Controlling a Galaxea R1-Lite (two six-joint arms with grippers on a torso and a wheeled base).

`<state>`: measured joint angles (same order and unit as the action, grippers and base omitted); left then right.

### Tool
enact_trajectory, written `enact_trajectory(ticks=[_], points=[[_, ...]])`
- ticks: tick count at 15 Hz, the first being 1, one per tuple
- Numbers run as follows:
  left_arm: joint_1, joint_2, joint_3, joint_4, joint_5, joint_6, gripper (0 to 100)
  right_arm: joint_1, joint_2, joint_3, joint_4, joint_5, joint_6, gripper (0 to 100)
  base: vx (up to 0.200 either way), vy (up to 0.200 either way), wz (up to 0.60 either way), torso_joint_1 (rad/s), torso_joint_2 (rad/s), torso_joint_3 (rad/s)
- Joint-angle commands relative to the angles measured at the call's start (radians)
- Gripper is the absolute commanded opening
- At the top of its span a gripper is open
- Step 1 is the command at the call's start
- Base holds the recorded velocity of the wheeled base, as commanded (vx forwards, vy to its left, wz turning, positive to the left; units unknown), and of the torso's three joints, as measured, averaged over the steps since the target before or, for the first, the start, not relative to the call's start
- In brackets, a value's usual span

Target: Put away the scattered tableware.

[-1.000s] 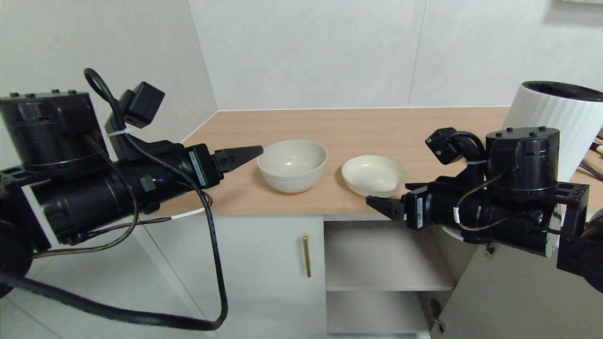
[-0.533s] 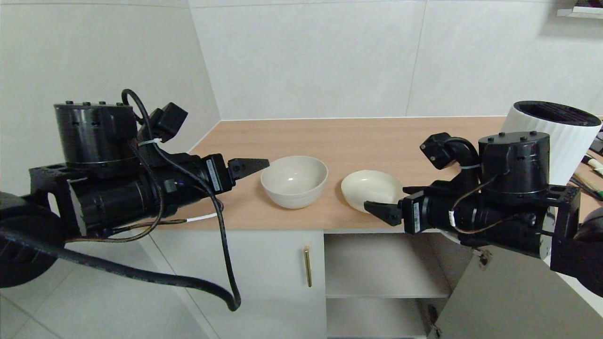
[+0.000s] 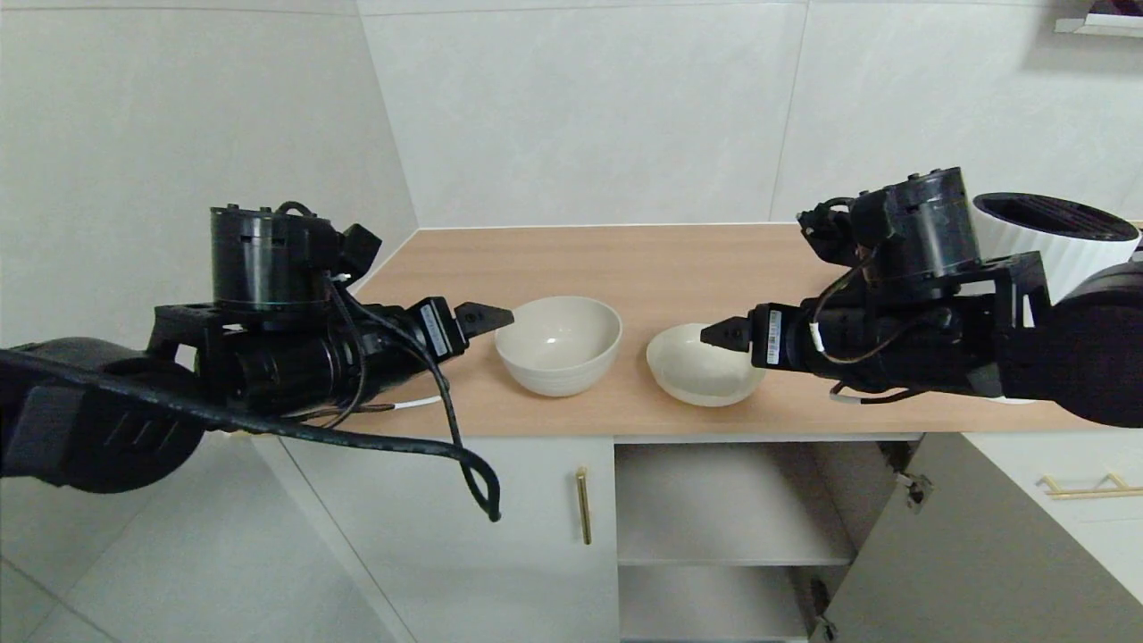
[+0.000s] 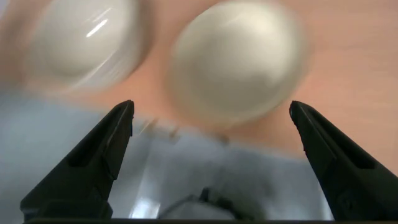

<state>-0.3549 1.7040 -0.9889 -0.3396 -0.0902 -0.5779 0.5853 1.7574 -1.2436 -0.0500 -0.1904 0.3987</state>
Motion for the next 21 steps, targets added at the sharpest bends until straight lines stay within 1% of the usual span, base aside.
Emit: enact_trajectory(ticks=[1,3,6,8,9,13,14,17,19,21], points=[[-0.013,0.048,-0.034,0.004,0.004,-0.034,100,-0.021,0.100,-0.060,0.009,-0.049,0.009,100,0.000,0.000,0.00,0.000,0.00,0.000],[-0.015,0.059,-0.040,-0.001,0.004,-0.046,100,-0.033,0.119,-0.071,0.009,-0.050,0.011,100,0.000,0.000,0.00,0.000,0.00,0.000],[-0.019,0.085,-0.050,-0.003,0.007,-0.050,100,-0.047,0.139,-0.076,0.007,-0.052,0.017,100,0.000,0.000,0.00,0.000,0.00,0.000],[-0.019,0.117,-0.071,0.004,0.018,-0.097,100,-0.055,0.157,-0.086,0.006,-0.052,0.019,100,0.000,0.000,0.00,0.000,0.00,0.000],[-0.019,0.124,-0.073,0.004,0.018,-0.106,100,-0.056,0.160,-0.086,0.006,-0.052,0.019,100,0.000,0.000,0.00,0.000,0.00,0.000],[-0.019,0.161,-0.073,0.004,0.018,-0.106,100,-0.062,0.163,-0.091,0.004,-0.052,0.019,100,0.000,0.000,0.00,0.000,0.00,0.000],[-0.019,0.161,-0.073,0.004,0.023,-0.106,0,-0.062,0.165,-0.091,0.004,-0.052,0.019,100,0.000,0.000,0.00,0.000,0.00,0.000],[-0.019,0.161,-0.074,0.001,0.023,-0.108,0,-0.061,0.165,-0.096,0.006,-0.052,0.020,100,0.000,0.000,0.00,0.000,0.00,0.000],[-0.019,0.158,-0.077,-0.001,0.023,-0.120,0,-0.062,0.165,-0.097,0.006,-0.050,0.020,100,0.000,0.000,0.00,0.000,0.00,0.000],[-0.019,0.154,-0.080,0.001,0.023,-0.125,0,-0.062,0.171,-0.097,0.006,-0.052,0.020,100,0.000,0.000,0.00,0.000,0.00,0.000]])
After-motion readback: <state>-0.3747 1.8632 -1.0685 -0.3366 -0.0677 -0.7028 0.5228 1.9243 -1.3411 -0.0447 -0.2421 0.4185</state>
